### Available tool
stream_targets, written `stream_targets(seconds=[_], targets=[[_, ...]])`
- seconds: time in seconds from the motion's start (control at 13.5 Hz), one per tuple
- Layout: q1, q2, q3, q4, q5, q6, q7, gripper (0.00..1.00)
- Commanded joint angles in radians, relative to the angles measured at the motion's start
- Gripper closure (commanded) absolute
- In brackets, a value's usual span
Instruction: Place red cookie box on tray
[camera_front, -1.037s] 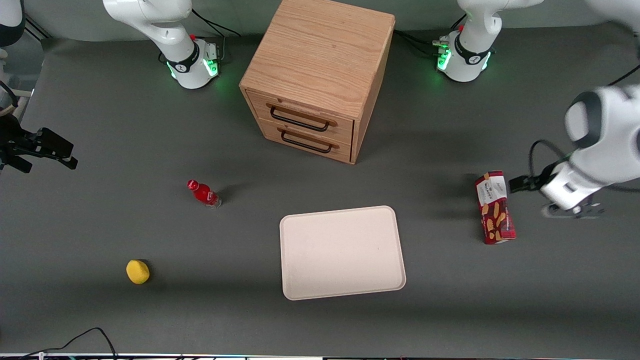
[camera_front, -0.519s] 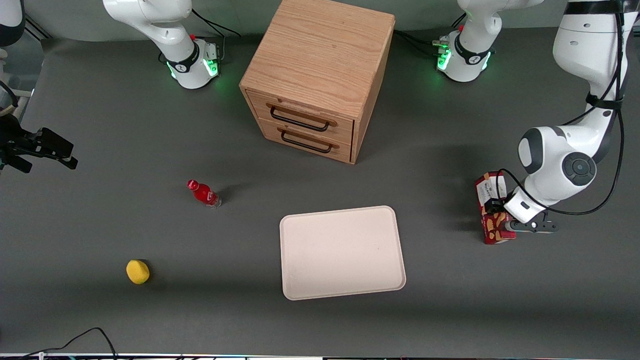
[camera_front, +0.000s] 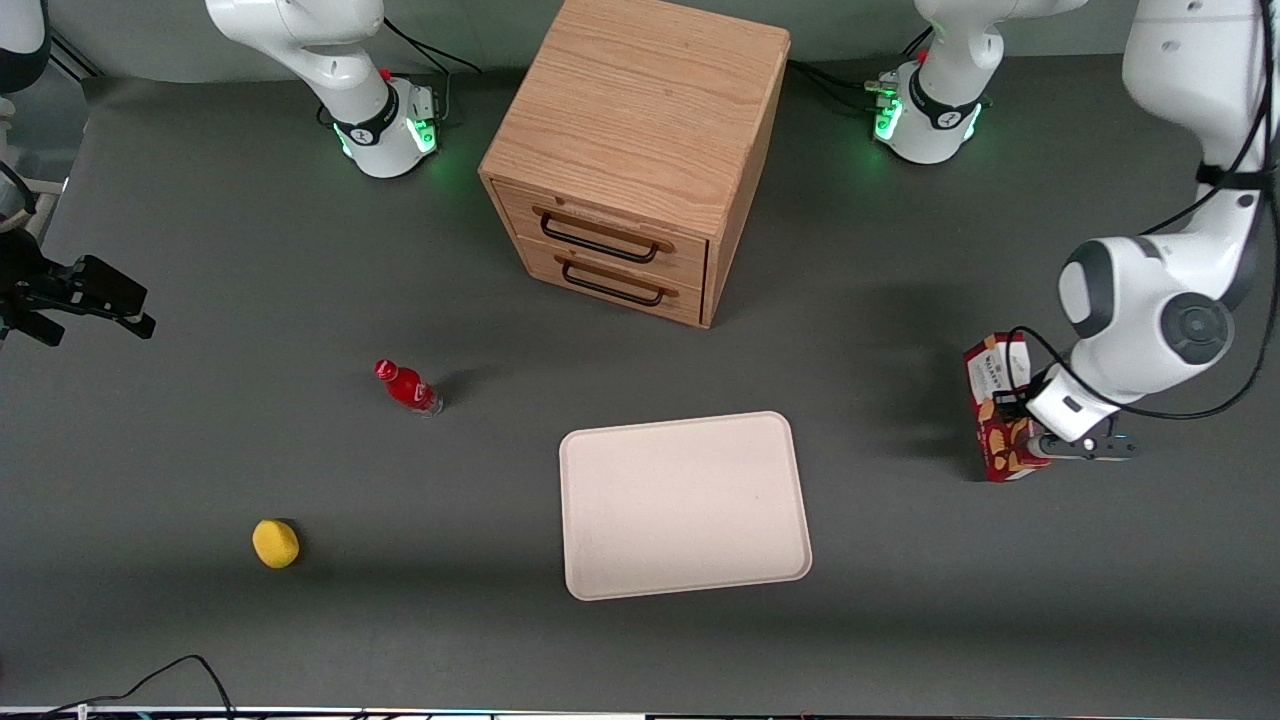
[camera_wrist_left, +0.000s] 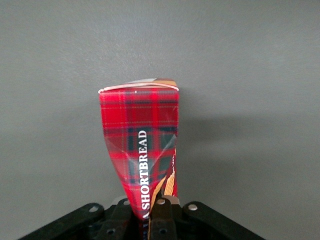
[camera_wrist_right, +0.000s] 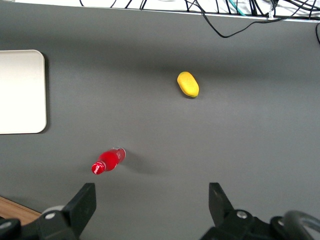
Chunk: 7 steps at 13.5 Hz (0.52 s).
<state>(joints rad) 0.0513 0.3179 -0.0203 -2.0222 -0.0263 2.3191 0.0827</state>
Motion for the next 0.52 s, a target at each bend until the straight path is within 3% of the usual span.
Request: stream_targets(seconds=[0.0,0.22,0.44], targets=[[-0.005,-0.063,0.002,0.231,-0.02,-0.371,0.002,1.0],[-0.013,-0.051,-0.016,0.521,-0.023,-0.714,-0.072,1.0],[-0.014,-0.042,-0.163,0.605,-0.026,-0.761,-0.313,1.0]])
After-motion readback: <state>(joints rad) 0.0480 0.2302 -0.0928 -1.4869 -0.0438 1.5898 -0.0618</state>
